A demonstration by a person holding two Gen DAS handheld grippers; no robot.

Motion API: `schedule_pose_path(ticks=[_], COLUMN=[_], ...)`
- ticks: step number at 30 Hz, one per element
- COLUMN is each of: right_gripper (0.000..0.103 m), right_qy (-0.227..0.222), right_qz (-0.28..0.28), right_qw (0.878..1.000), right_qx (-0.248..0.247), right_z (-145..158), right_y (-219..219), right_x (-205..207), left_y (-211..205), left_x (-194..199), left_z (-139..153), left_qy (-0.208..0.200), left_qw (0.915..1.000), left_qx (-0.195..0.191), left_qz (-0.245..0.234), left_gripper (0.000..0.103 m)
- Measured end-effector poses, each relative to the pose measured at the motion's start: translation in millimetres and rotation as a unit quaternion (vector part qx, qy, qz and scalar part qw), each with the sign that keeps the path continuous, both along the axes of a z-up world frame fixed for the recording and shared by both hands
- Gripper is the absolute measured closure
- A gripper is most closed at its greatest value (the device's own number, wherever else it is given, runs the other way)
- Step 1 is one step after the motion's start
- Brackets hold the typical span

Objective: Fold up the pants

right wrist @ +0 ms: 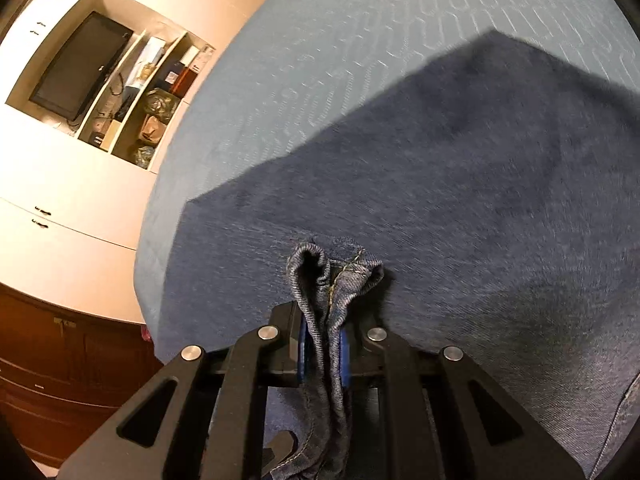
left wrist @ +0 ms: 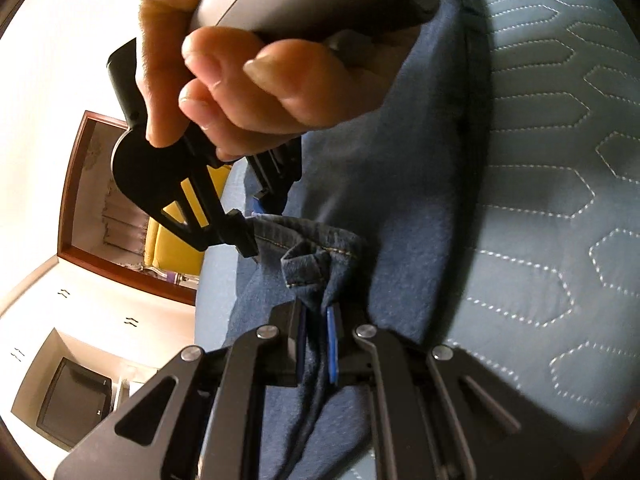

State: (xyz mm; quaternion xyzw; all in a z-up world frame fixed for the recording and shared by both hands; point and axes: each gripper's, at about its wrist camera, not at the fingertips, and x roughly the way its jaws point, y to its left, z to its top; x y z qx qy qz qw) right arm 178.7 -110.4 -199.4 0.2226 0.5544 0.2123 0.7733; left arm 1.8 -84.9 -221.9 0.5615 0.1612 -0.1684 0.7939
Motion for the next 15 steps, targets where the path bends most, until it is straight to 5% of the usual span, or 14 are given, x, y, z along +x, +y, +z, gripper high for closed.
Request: schedule_pose_path(ticks=[4,6,8,10,13,15], right_gripper=[0.09,0.09,0.09,0.09,0.09,0.09], right_qy=[0.001,-0.004,-0.011,-0.019,-0.016,-0.012], right_qz=[-0.003,-0.005,-0.002,0.001,-0.005,-0.01], right_qw=[1.0,0.999,0.998,0.997,0.996,0.994], right_qx=[-0.014,-0.032,-0.054,-0.079,-0.092,-0.105], right_z=[-1.7,2.4,6.3,8.5,9.1,10.7], right_y=[3.6,10.4,19.0,26.9,32.3,37.5], right_x=[1.0,2.1,-0.1,-1.4,-1.2,-1.2], left_y=[1.8,11.0,31.7,57.7,136.8,212.7], left_x=[-4.2,-6.8,-7.2,-5.9,-7.5,-9.4], left_z=[14.9,37.4,59.6,76.7,100.2,99.0], left_qy=[0.015,0.029,0.054,0.082,0.106,0.144], left_qw=[0.9994,0.9968,0.9878,0.9704,0.908,0.8245], left_qx=[-0.03,-0.071,-0.136,-0.206,-0.35,-0.463], left_qz=[0.012,0.022,0.051,0.096,0.204,0.291], left_gripper=[0.084,0.058,0.051,0.051,0.052,0.055])
